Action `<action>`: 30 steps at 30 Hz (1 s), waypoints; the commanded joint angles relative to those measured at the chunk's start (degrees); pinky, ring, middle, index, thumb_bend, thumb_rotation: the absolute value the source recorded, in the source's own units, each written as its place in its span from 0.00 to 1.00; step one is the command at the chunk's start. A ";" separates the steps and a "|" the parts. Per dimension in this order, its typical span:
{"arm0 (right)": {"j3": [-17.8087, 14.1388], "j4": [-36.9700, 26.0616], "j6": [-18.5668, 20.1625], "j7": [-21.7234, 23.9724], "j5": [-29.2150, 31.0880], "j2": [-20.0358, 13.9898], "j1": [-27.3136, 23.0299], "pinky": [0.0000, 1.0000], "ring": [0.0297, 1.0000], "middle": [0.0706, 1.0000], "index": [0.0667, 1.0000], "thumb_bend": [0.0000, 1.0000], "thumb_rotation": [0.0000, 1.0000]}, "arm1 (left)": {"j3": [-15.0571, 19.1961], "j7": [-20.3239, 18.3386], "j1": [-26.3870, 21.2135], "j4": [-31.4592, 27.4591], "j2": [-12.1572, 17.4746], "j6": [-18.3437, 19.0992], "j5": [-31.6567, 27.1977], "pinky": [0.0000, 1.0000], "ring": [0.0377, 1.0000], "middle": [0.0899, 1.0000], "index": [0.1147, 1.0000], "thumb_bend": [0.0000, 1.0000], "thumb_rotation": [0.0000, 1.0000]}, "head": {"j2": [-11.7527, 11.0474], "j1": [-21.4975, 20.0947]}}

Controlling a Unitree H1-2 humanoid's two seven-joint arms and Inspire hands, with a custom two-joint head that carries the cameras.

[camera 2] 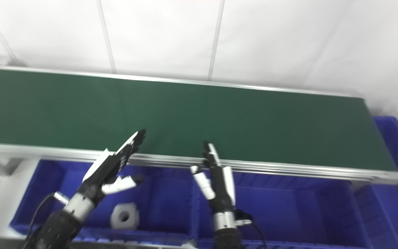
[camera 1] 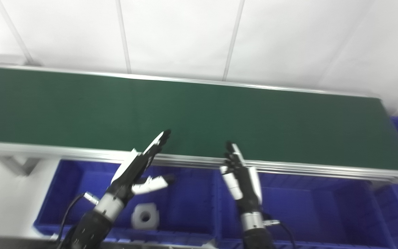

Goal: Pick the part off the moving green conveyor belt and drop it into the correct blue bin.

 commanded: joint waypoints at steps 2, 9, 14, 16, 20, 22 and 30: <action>0.38 -0.17 0.15 -1.12 -0.30 0.38 -0.59 0.91 0.94 0.96 0.95 0.92 0.99 | -0.71 0.26 -0.49 -0.67 -0.65 -2.11 -1.50 0.99 1.00 1.00 1.00 0.86 0.69 | -0.58 0.77; 0.32 0.46 -0.72 -1.46 0.41 0.01 -0.10 0.91 0.93 0.96 0.95 0.95 1.00 | 0.49 1.98 0.55 -4.46 -1.48 -1.20 -2.89 1.00 1.00 1.00 1.00 0.84 0.70 | -1.48 3.91; -0.07 -0.22 -1.67 -1.12 1.53 -1.02 0.75 0.90 0.92 0.95 0.95 0.92 1.00 | 4.08 5.63 3.80 -8.14 -3.71 -0.16 -5.92 1.00 1.00 1.00 1.00 0.80 0.73 | -1.78 7.62; -0.46 -0.69 -2.05 -0.77 2.97 -1.37 1.29 0.90 0.93 0.95 0.95 0.91 0.98 | 5.65 7.64 4.80 -7.66 -5.02 -0.38 -6.35 1.00 1.00 1.00 1.00 0.72 0.73 | -1.75 8.94; -0.69 -1.46 -3.02 -0.38 4.32 -2.91 2.54 0.88 0.92 0.95 0.96 0.91 0.99 | 8.31 11.21 5.09 -3.59 -6.89 -2.56 -6.21 1.00 1.00 1.00 1.00 0.63 0.76 | -1.94 11.78; -0.84 -1.75 -3.76 -0.26 4.77 -3.88 3.24 0.87 0.92 0.95 0.96 0.91 0.99 | 9.00 12.98 5.20 -1.56 -7.65 -4.48 -5.61 1.00 1.00 1.00 1.00 0.63 0.76 | -1.71 13.48; -3.51 -2.85 -4.28 1.78 13.99 -5.15 5.22 0.90 0.90 0.93 0.95 0.91 0.97 | 9.50 22.09 5.24 6.22 -10.24 -14.50 0.95 1.00 0.99 1.00 1.00 0.63 0.81 | -2.17 22.00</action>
